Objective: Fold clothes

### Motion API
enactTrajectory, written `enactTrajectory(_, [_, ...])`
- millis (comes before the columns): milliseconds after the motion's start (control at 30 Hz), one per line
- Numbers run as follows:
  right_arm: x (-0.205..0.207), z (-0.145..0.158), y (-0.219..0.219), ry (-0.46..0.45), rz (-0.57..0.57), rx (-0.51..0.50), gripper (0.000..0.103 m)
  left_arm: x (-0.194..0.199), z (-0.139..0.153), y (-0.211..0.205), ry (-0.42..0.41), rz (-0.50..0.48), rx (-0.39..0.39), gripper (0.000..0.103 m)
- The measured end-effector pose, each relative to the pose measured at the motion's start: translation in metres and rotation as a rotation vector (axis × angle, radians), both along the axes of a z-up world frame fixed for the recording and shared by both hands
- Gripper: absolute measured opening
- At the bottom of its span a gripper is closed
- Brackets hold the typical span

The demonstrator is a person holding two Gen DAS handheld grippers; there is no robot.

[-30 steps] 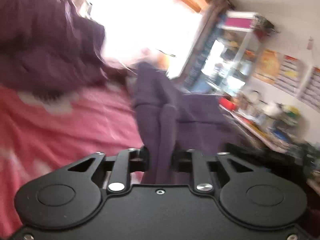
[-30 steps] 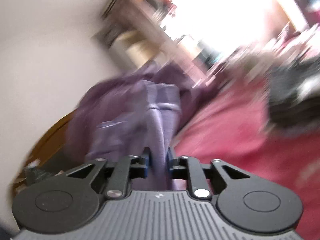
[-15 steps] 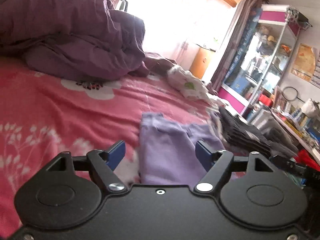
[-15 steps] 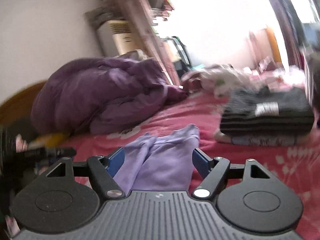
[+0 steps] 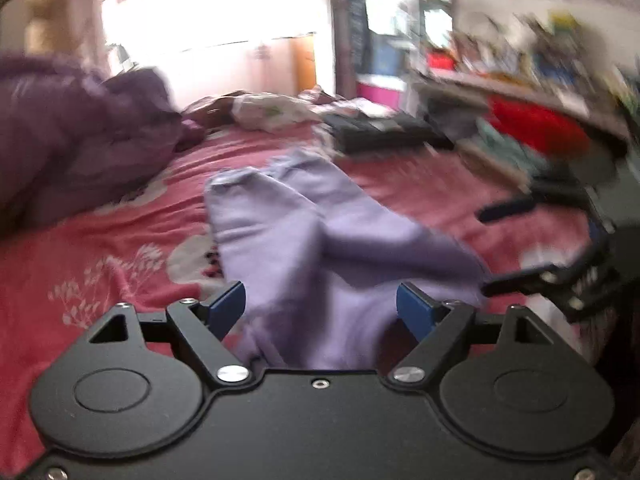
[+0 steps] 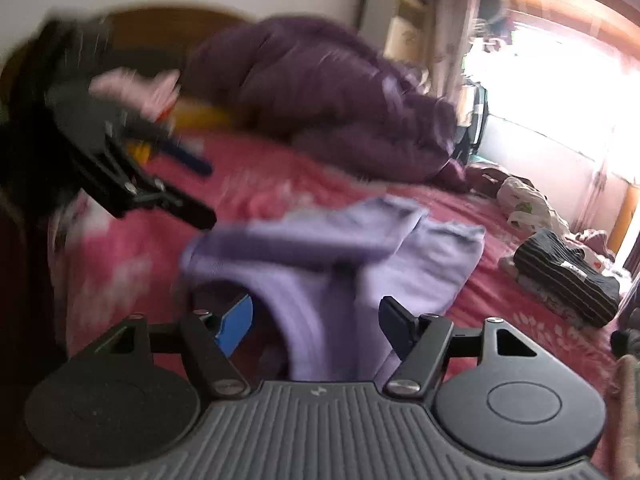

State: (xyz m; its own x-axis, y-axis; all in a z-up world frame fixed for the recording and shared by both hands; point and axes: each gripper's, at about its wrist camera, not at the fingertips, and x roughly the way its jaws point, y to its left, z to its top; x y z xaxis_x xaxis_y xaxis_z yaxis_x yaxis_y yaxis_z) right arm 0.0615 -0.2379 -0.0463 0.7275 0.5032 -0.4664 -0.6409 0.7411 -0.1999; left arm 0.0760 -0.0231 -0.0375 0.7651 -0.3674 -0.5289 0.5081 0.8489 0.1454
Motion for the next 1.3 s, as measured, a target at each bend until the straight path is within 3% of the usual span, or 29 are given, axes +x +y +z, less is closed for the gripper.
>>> enactTrajectory(133, [-0.008,-0.012,0.01,-0.017,-0.012,-0.091,0.048,-0.015,-0.024,-0.029,-0.052,-0.044,0.231,0.083])
enactTrajectory(233, [-0.014,-0.021,0.017,-0.029,-0.02,-0.159,0.045,-0.011,-0.044,-0.041,-0.081,-0.056,0.39,0.079])
enactTrajectory(367, [-0.013,-0.037,0.028,-0.045,-0.029,-0.265,0.045,-0.002,-0.06,-0.04,-0.079,-0.049,0.472,0.065])
enactTrajectory(467, [-0.009,-0.053,0.033,-0.07,-0.032,-0.354,0.04,0.007,-0.071,-0.036,-0.082,-0.032,0.53,0.047])
enactTrajectory(500, [-0.007,-0.054,0.032,-0.085,-0.042,-0.358,0.034,0.011,-0.073,-0.034,-0.093,-0.013,0.54,0.036])
enactTrajectory(667, [0.003,-0.057,0.032,-0.095,-0.019,-0.378,0.03,0.03,-0.053,-0.019,-0.165,0.057,0.415,0.034])
enactTrajectory(933, [0.019,-0.06,0.033,-0.091,0.043,-0.412,0.03,0.035,-0.071,-0.028,-0.165,-0.092,0.494,0.034])
enactTrajectory(1300, [0.04,-0.065,0.035,-0.078,0.128,-0.455,0.032,0.067,-0.077,-0.03,-0.095,-0.211,0.484,0.034])
